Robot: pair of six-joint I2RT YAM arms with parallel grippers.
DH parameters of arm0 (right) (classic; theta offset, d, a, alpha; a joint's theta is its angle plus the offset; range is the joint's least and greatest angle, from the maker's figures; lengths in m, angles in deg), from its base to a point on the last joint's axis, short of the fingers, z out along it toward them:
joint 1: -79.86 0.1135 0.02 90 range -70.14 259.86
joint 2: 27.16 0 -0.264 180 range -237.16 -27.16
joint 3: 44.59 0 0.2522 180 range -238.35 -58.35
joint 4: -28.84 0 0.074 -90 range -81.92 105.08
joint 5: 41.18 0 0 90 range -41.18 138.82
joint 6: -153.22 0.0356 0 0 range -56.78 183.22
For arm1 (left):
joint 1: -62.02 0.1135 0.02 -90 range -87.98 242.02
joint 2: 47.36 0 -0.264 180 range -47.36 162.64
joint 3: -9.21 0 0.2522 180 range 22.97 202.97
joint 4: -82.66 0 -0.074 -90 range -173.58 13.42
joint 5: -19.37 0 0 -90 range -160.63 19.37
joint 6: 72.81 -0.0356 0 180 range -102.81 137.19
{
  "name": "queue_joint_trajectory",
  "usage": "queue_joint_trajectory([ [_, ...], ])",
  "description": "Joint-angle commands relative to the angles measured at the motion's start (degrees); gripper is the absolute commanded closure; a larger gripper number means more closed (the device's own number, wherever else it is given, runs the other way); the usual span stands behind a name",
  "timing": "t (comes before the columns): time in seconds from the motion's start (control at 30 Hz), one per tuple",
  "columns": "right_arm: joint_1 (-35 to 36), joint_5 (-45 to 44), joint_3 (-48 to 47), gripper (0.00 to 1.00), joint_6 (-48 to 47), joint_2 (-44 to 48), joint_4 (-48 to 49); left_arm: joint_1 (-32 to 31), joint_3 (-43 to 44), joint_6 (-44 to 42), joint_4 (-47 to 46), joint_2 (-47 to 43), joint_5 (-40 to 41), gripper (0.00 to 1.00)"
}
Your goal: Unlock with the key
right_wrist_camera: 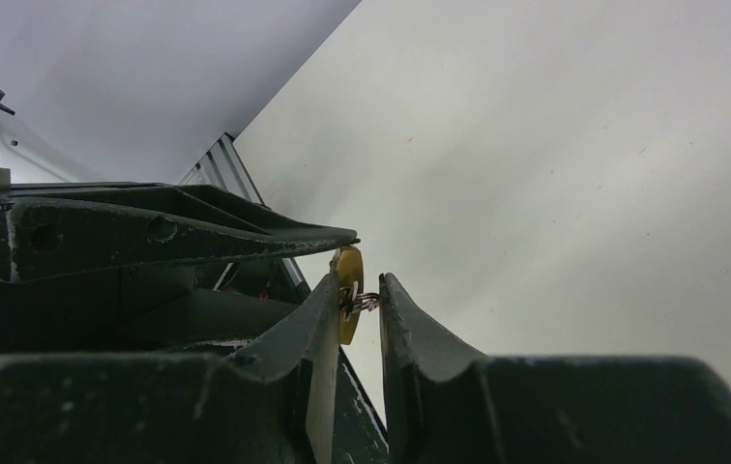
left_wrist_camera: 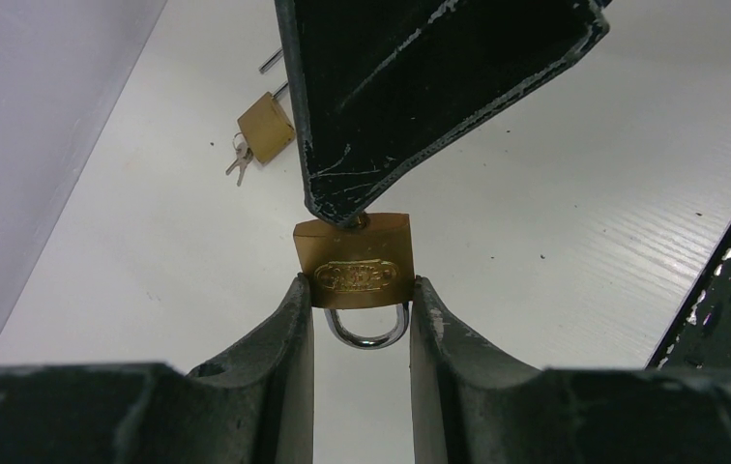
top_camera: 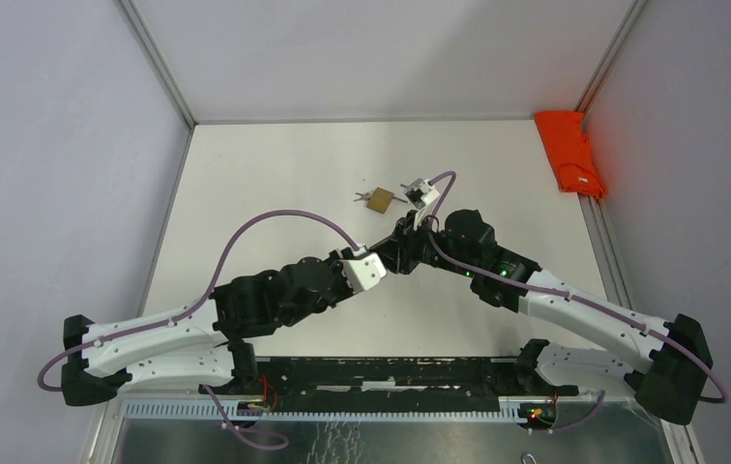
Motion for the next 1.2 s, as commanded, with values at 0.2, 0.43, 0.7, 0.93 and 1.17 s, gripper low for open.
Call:
queue_joint_trajectory([
  [0.2,-0.33,3.76,-0.96,0.94,1.58,-2.10,4.05,-0.32,0.66,0.73,-3.92,-0.68,-0.77,0.98],
  [0.43,-0.33,4.96,-1.48,1.00,3.26,-3.61,2.34,-0.38,0.70,-0.94,-5.92,0.14,1.30,0.98],
  [0.7,-0.33,4.36,-2.69,1.00,4.51,-6.98,-2.92,-0.35,1.21,-2.15,-7.03,0.48,3.79,0.98],
  [0.93,-0.34,5.27,-3.84,1.00,7.61,-11.08,-6.37,-0.35,1.97,-3.93,-9.26,1.14,10.52,0.98],
  [1.17,-0.42,4.75,-5.18,1.00,12.53,-14.37,-10.71,-0.44,1.58,-6.18,-11.53,3.01,15.84,0.98],
])
